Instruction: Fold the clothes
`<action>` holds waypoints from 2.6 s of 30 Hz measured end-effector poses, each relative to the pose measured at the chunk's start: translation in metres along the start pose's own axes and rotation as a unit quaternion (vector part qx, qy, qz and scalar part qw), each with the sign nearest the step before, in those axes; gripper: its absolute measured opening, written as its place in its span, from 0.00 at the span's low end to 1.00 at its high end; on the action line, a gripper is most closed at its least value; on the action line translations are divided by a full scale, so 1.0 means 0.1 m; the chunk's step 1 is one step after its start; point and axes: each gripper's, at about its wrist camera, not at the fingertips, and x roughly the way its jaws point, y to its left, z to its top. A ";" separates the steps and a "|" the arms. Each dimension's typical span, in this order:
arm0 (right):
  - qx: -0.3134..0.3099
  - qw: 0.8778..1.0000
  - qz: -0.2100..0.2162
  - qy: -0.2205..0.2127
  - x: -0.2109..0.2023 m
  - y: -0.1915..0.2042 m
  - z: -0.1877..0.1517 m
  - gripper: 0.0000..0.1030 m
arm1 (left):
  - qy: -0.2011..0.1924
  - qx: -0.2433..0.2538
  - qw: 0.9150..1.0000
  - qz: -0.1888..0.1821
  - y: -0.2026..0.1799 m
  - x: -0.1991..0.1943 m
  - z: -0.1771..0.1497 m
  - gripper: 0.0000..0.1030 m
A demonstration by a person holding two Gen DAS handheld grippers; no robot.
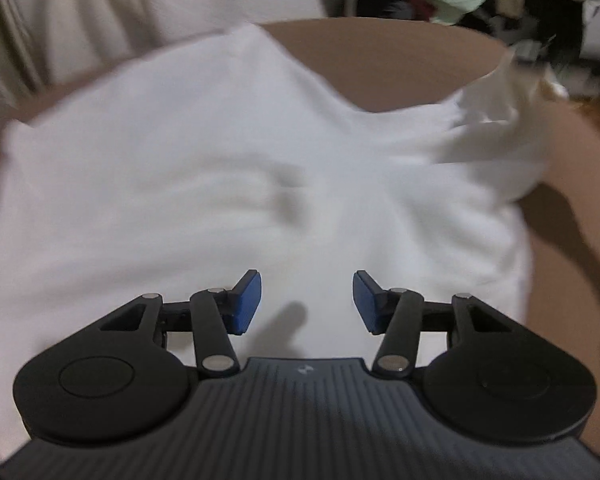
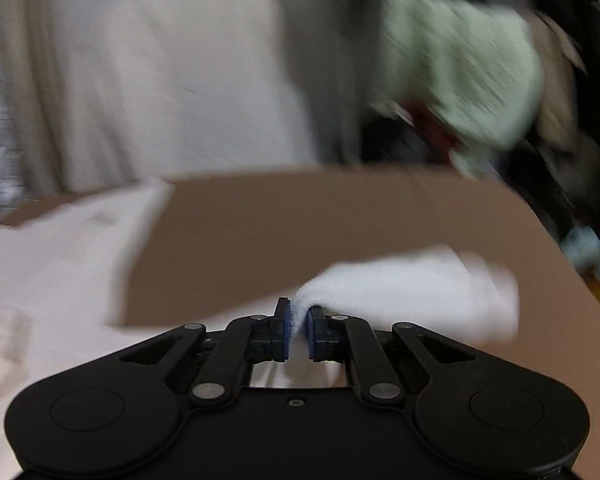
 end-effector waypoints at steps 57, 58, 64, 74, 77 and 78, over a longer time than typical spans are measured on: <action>-0.146 0.982 0.087 0.086 -0.31 1.56 -1.62 0.49 | -0.081 0.046 0.988 0.123 0.13 0.40 0.01 0.50; -0.136 0.983 0.087 0.087 -0.30 1.54 -1.62 0.49 | -0.076 0.036 0.989 0.119 0.20 0.32 0.05 0.44; -0.079 0.988 0.091 0.092 -0.28 1.41 -1.63 0.47 | -0.123 -0.061 0.972 0.191 0.86 -0.49 0.00 0.19; -0.061 0.991 0.083 0.086 -0.28 1.40 -1.68 0.50 | -0.016 -0.230 0.954 0.191 1.77 -0.51 -0.80 0.43; -0.059 0.993 0.073 0.072 -0.33 1.42 -1.66 0.50 | 0.006 -0.288 0.948 0.136 2.07 -0.41 -0.76 0.51; -0.073 0.994 0.065 0.058 -0.38 1.45 -1.65 0.51 | 0.010 -0.299 0.946 0.124 2.17 -0.40 -0.72 0.52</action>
